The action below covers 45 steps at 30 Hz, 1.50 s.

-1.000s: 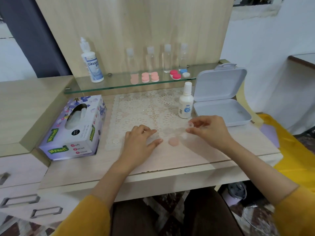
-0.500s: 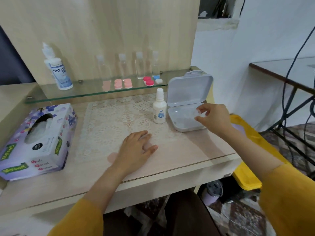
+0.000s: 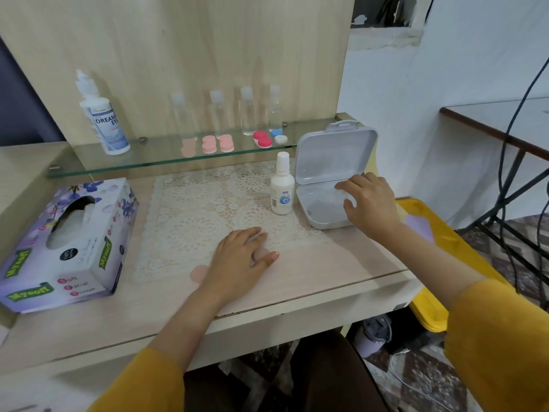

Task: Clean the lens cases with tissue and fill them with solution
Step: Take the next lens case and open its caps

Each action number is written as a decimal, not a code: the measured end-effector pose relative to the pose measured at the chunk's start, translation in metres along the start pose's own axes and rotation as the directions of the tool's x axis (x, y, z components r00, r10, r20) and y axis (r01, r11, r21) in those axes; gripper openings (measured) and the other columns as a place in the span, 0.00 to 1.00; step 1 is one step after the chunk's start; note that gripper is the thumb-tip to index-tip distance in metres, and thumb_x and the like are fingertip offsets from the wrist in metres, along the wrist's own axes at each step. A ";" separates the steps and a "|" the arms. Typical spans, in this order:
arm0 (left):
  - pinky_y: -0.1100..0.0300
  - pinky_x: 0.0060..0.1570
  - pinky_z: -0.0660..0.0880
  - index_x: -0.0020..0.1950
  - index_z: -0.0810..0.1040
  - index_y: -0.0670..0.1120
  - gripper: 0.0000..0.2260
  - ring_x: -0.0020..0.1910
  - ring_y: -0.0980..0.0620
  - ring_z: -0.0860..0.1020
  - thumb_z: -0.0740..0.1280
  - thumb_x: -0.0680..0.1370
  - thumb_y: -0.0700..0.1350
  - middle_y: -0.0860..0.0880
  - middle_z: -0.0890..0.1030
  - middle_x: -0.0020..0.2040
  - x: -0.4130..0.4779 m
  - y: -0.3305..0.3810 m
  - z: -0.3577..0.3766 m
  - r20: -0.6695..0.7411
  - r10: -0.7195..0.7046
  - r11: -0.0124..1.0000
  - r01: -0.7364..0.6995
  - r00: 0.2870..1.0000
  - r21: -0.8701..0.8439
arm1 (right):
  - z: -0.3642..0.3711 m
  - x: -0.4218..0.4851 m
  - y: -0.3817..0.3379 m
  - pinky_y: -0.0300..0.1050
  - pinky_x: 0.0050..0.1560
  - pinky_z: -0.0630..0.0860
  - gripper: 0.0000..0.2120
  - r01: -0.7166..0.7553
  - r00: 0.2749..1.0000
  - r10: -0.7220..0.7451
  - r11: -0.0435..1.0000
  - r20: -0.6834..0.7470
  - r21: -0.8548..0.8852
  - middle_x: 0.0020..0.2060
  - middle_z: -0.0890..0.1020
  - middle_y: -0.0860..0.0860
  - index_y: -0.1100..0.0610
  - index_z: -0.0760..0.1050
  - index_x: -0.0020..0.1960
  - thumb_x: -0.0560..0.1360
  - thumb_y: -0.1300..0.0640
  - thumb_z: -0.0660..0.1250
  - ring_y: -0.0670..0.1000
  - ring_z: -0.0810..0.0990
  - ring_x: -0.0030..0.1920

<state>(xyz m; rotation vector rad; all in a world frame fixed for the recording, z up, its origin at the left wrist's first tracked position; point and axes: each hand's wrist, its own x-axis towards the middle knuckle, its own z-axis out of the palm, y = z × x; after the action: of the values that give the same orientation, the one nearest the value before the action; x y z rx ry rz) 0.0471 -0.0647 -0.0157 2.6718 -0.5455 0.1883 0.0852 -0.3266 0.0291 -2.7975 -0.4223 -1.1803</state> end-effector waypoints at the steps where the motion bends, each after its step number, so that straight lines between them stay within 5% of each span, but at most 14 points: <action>1: 0.62 0.68 0.51 0.70 0.67 0.50 0.41 0.69 0.55 0.59 0.42 0.65 0.70 0.55 0.65 0.72 0.000 0.000 0.000 -0.002 0.001 1.000 -0.001 1.000 0.002 | 0.000 -0.001 0.000 0.45 0.33 0.70 0.20 -0.001 1.000 0.001 1.000 0.000 0.001 0.32 0.80 0.54 0.60 0.80 0.42 0.52 0.73 0.75 0.58 0.76 0.30; 20: 0.61 0.68 0.53 0.70 0.67 0.50 0.39 0.69 0.55 0.60 0.43 0.67 0.70 0.56 0.65 0.71 0.000 0.002 -0.004 0.024 0.001 1.000 -0.001 1.000 -0.008 | 0.000 -0.006 0.005 0.43 0.31 0.68 0.19 -0.033 0.998 0.034 0.999 -0.049 0.012 0.34 0.80 0.55 0.61 0.80 0.43 0.53 0.72 0.75 0.58 0.75 0.31; 25: 0.68 0.63 0.56 0.67 0.72 0.47 0.21 0.66 0.54 0.65 0.58 0.78 0.56 0.52 0.71 0.67 0.000 -0.001 -0.023 0.017 -0.034 0.980 0.036 0.999 -0.197 | -0.013 -0.003 -0.021 0.41 0.36 0.66 0.12 -0.183 0.981 0.193 0.947 -0.014 0.263 0.35 0.80 0.55 0.63 0.79 0.43 0.61 0.62 0.77 0.57 0.77 0.33; 28: 0.67 0.62 0.57 0.65 0.73 0.47 0.19 0.66 0.53 0.66 0.59 0.78 0.54 0.51 0.72 0.66 -0.008 -0.013 -0.040 -0.056 -0.102 0.972 0.087 0.993 -0.220 | -0.020 0.004 -0.050 0.42 0.40 0.69 0.12 -0.392 0.920 0.324 0.787 0.222 0.477 0.37 0.79 0.49 0.59 0.80 0.46 0.66 0.55 0.76 0.50 0.75 0.35; 32: 0.67 0.63 0.55 0.67 0.71 0.46 0.18 0.68 0.52 0.65 0.57 0.80 0.51 0.49 0.71 0.68 -0.029 -0.042 -0.055 -0.108 -0.235 0.948 0.203 0.966 -0.244 | -0.014 0.006 -0.092 0.36 0.43 0.70 0.14 -0.469 0.865 0.229 0.684 0.446 0.559 0.40 0.81 0.47 0.55 0.82 0.50 0.66 0.52 0.75 0.46 0.76 0.38; 36: 0.68 0.64 0.52 0.69 0.69 0.45 0.18 0.70 0.51 0.62 0.58 0.80 0.47 0.48 0.67 0.71 -0.046 -0.073 -0.057 -0.082 -0.292 0.950 0.279 0.953 -0.140 | -0.002 -0.002 -0.128 0.37 0.56 0.69 0.15 -0.505 0.804 0.111 0.647 0.584 0.572 0.53 0.82 0.46 0.52 0.81 0.54 0.68 0.51 0.73 0.44 0.77 0.54; 45: 0.65 0.68 0.51 0.71 0.66 0.46 0.20 0.71 0.51 0.59 0.59 0.79 0.48 0.50 0.63 0.73 -0.053 -0.084 -0.051 -0.089 -0.290 0.957 0.291 0.953 -0.002 | 0.009 -0.014 -0.155 0.39 0.52 0.66 0.13 -0.289 0.868 -0.024 0.789 0.496 0.542 0.49 0.82 0.50 0.53 0.80 0.53 0.69 0.51 0.71 0.51 0.75 0.54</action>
<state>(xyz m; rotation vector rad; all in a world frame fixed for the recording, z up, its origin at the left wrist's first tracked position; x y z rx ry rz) 0.0297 0.0459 -0.0106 2.6995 -0.1196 0.2223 0.0384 -0.1791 0.0071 -2.4356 -0.5020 -0.2105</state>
